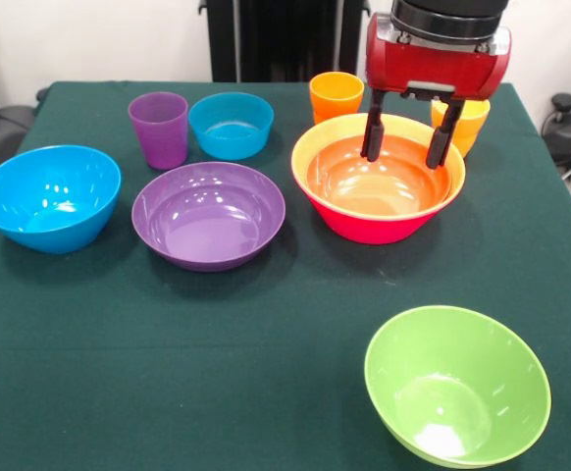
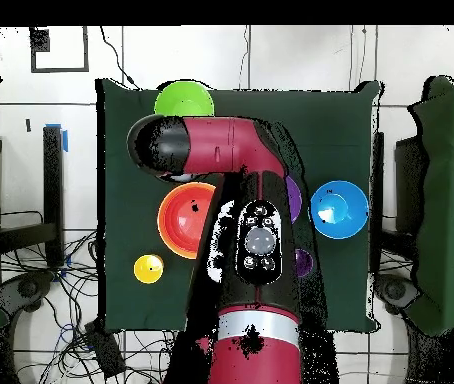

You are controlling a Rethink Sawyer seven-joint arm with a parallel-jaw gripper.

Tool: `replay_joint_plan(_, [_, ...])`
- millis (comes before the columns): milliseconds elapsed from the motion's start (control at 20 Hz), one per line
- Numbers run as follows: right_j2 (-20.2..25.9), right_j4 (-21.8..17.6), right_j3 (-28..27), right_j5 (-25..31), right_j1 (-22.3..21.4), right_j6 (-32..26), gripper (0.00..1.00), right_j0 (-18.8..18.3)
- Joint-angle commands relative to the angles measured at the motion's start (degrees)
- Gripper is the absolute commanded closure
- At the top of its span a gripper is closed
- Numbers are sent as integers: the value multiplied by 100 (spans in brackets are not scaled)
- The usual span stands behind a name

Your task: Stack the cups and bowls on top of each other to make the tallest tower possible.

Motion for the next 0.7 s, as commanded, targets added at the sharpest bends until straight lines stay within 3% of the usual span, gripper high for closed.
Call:
replay_joint_plan(50, [541, -55, -229, 575, 260, -108, 0, -102])
replay_joint_plan(700, [620, -212, -1467, 1042, 961, -470, 0, -163])
